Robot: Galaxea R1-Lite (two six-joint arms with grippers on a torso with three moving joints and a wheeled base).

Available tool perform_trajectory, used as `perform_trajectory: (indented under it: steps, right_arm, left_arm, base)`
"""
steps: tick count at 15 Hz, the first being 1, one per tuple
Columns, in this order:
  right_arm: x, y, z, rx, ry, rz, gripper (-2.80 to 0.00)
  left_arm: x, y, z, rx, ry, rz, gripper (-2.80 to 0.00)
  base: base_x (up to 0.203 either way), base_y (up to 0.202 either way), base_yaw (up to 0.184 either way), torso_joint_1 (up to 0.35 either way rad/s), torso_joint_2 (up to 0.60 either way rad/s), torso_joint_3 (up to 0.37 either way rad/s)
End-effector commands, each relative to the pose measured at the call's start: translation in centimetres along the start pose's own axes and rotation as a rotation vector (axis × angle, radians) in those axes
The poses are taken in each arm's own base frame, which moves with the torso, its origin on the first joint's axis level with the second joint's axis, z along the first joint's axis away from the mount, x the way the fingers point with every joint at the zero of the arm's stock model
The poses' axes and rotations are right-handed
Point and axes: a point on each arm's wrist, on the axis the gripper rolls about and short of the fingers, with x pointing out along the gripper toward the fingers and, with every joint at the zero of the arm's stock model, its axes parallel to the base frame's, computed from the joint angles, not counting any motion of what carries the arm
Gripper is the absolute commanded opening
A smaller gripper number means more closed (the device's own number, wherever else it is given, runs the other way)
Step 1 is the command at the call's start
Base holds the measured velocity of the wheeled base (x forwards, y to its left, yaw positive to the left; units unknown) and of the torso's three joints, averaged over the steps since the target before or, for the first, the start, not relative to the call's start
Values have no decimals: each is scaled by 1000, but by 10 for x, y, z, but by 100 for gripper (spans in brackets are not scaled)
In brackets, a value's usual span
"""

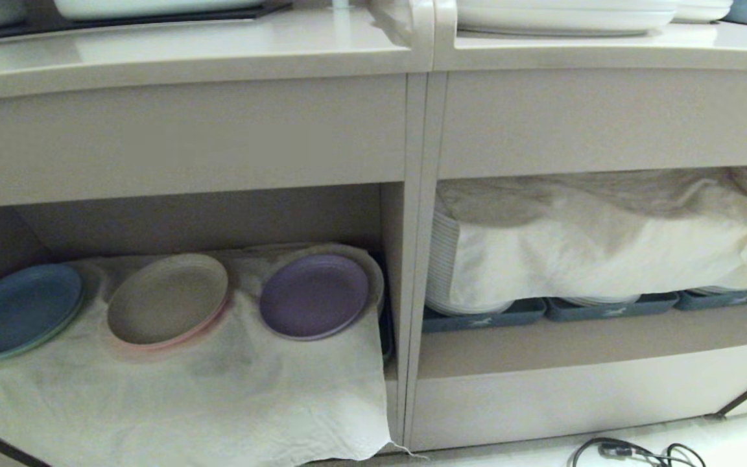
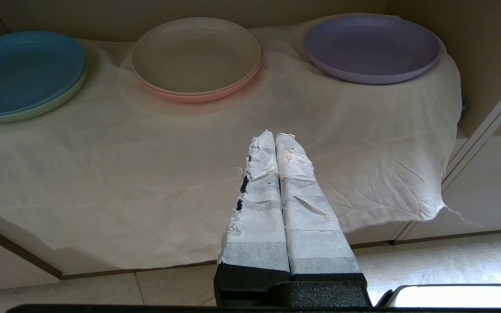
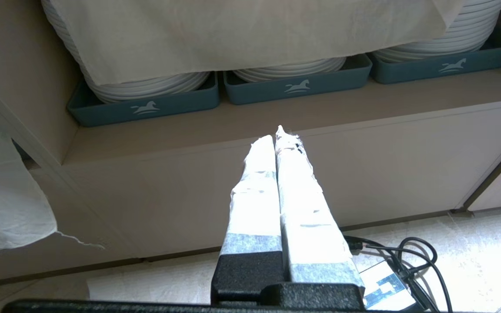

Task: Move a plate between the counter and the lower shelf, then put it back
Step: Pick up the plate in the cupboard

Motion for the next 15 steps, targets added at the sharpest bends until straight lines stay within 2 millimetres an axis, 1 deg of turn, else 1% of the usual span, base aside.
perform_trajectory:
  steps: [1,4,8,12,13,15]
  right_arm:
    - [0,0,0,0,-1,0,-280]
    - [0,0,0,0,0,1,-280]
    - [0,0,1,1,-2,1,-280]
    - [0,0,0,0,0,1,-280]
    - [0,0,0,0,0,-1,-280]
    - [0,0,0,1,-2,1,-280]
  left_arm:
    - [0,0,0,4,-1,0,-280]
    - [0,0,0,7,-2,-1,-280]
    - [-4,0,8,5,3,-11,-280]
    - [-22,-3,20,-14,150,-109,-280]
    - [-23,-3,24,-18,169,-137,-280]
    - [-18,-4,32,-28,225,-175,-280]
  base:
    - [0,0,0,0,0,0]
    - [0,0,0,0,0,0]
    - [0,0,0,0,0,0]
    - [0,0,0,0,0,0]
    - [0,0,0,0,0,0]
    - [0,0,0,0,0,0]
